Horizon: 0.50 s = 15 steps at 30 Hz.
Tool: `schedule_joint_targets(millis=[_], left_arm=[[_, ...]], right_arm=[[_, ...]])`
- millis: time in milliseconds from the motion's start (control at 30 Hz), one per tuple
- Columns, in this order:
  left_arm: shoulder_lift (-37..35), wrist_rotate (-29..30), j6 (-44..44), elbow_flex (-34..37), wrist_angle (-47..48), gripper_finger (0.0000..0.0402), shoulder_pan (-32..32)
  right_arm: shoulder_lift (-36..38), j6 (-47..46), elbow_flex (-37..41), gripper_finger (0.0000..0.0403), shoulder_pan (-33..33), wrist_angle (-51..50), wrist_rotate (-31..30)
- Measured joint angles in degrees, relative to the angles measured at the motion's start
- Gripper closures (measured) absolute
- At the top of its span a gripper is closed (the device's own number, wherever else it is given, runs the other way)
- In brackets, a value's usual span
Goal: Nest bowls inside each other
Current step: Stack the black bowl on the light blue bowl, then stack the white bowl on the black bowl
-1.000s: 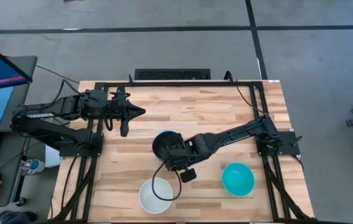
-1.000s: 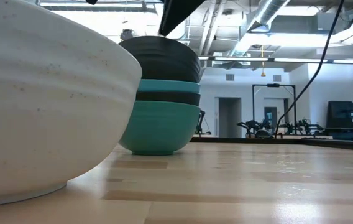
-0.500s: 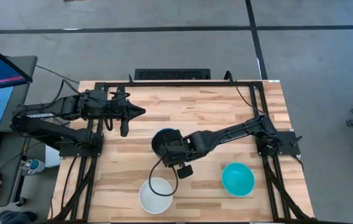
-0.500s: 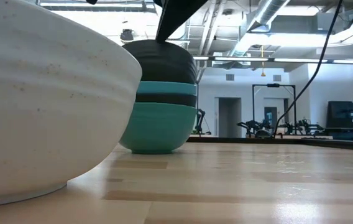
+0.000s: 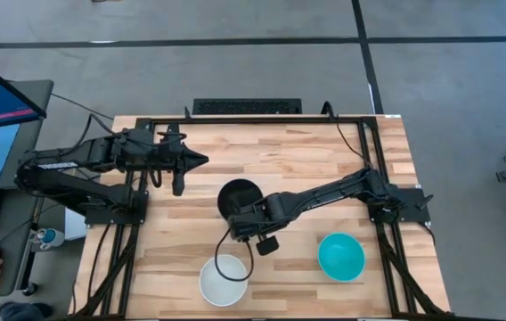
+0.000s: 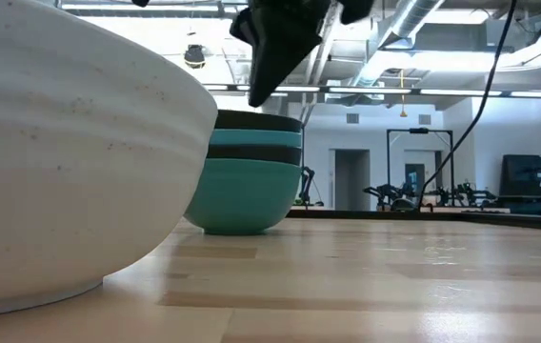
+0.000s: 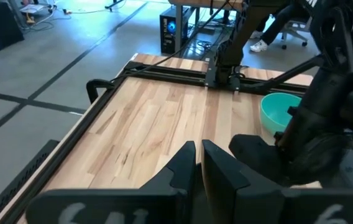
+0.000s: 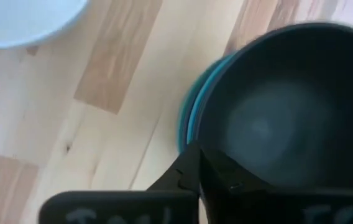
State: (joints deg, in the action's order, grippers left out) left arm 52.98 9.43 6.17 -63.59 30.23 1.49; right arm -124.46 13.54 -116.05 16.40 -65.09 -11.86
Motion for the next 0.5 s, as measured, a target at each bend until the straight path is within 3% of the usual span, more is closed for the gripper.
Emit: schedule_joint_targets(millis=[200,500], left_arm=[[0.0,0.0,-0.9,0.0,0.3,0.0384,0.0],[0.0,0.3,-0.4,0.0,0.3,0.0384,0.0]], right_arm=[[0.4,0.0,-0.3,0.0342,0.0,0.8,-0.5],[0.9,-0.3,-9.0,0.0331,-0.1,-5.2,-0.7]])
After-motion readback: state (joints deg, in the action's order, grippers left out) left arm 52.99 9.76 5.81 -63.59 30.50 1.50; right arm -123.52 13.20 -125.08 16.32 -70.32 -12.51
